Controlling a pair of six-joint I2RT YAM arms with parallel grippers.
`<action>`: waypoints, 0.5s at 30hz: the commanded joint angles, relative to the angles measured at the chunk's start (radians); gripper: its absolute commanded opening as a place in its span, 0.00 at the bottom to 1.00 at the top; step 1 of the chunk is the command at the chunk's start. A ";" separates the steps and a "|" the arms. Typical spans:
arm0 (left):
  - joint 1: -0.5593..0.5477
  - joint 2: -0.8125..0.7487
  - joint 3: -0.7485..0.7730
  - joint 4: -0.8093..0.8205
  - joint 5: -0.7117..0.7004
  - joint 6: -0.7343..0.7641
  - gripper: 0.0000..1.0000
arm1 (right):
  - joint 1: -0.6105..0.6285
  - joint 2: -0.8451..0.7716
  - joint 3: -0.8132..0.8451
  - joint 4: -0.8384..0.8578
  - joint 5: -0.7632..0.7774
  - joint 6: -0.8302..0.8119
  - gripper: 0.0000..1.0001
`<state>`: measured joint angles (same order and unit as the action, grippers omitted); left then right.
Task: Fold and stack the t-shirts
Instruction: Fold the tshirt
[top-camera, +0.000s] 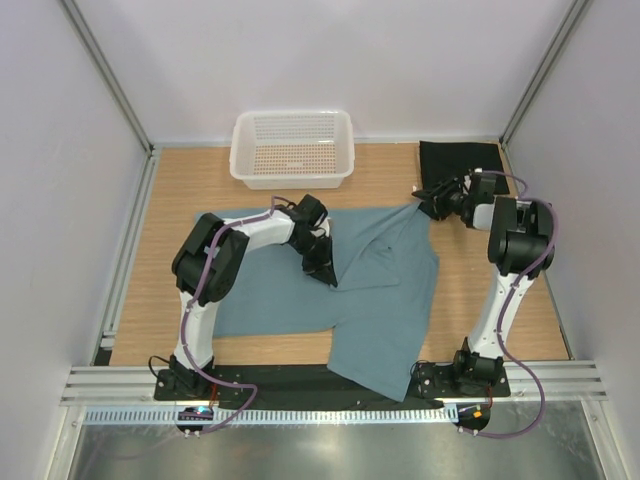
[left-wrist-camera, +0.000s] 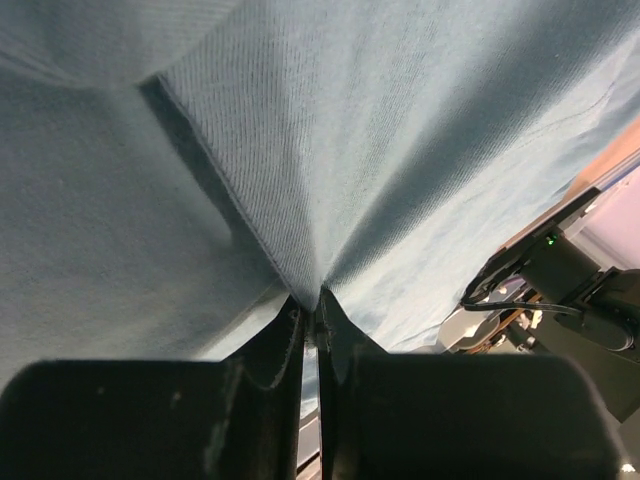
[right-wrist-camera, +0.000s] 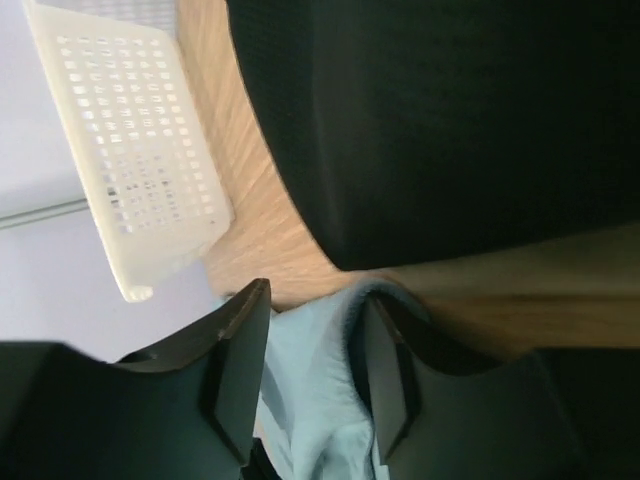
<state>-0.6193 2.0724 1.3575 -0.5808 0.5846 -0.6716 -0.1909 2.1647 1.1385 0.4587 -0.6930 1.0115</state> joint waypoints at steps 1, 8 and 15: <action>0.003 -0.008 0.021 -0.040 0.026 0.038 0.08 | -0.008 -0.146 0.102 -0.398 0.073 -0.224 0.50; 0.004 0.064 0.156 -0.145 0.055 0.112 0.09 | 0.013 -0.364 0.236 -1.056 0.305 -0.533 0.58; 0.036 0.106 0.272 -0.235 0.063 0.168 0.09 | 0.232 -0.558 -0.046 -1.097 0.237 -0.626 0.50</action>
<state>-0.6022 2.1647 1.5734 -0.7456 0.6094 -0.5522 -0.0532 1.6459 1.2289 -0.5041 -0.4366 0.4755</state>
